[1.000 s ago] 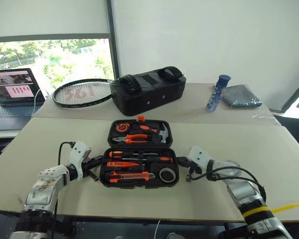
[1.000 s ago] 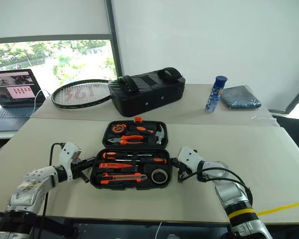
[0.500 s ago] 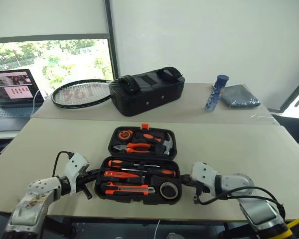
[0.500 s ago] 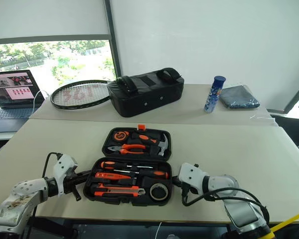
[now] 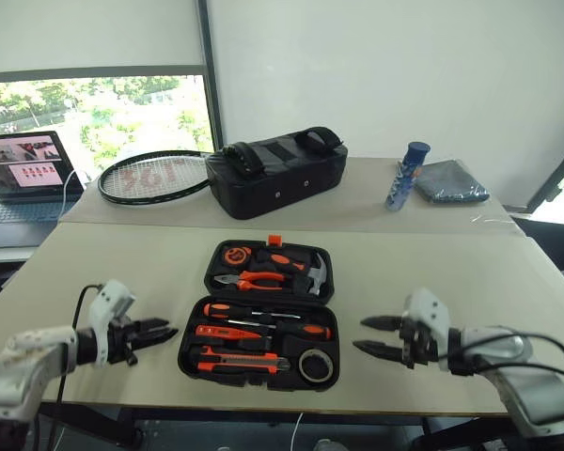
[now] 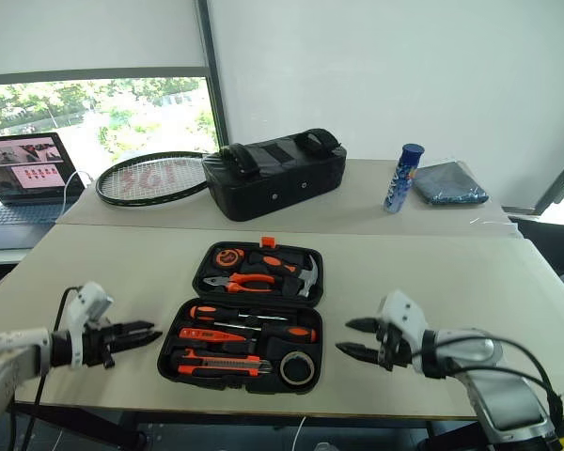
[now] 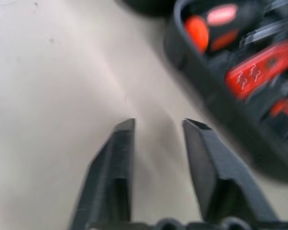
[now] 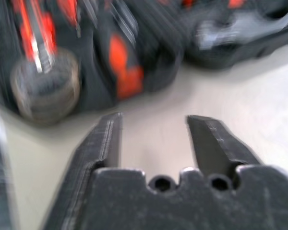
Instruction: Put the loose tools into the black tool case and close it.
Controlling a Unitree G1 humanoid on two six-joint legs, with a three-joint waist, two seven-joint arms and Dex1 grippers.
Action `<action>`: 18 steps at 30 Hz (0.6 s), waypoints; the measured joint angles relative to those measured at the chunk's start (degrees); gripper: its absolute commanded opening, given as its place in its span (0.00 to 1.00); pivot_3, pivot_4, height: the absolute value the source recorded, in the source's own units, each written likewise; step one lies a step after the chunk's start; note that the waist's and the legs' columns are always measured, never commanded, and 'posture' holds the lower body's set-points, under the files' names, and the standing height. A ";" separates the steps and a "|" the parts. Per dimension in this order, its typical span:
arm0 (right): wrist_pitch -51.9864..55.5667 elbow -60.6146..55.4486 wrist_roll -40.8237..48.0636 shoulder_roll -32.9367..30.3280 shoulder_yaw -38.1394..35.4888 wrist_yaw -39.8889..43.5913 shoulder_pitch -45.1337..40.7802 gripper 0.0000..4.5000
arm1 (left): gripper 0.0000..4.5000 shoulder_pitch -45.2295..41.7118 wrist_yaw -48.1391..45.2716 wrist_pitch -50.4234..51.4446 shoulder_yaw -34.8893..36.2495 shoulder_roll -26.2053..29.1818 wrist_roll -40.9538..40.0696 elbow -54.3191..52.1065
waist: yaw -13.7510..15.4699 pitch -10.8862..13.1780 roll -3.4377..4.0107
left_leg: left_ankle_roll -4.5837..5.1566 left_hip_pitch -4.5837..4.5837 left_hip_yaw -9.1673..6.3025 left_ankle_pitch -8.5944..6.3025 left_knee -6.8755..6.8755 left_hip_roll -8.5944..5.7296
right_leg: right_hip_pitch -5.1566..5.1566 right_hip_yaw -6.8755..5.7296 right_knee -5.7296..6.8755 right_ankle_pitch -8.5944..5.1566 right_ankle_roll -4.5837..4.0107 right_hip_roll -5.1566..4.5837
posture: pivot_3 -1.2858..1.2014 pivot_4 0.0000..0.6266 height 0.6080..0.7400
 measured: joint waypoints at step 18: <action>49.42 26.48 -2.40 15.01 -1.67 -34.34 -37.72 0.93 | 0.85 -37.14 9.25 18.56 -19.06 -11.41 8.64 27.72 | 0.05 -0.02 0.00 | -0.17 -1.07 -0.07 0.12 -0.05 -0.21 | -1.06 -0.04 0.10 0.20 -0.30 -0.20 | 0.52 0.24 1.00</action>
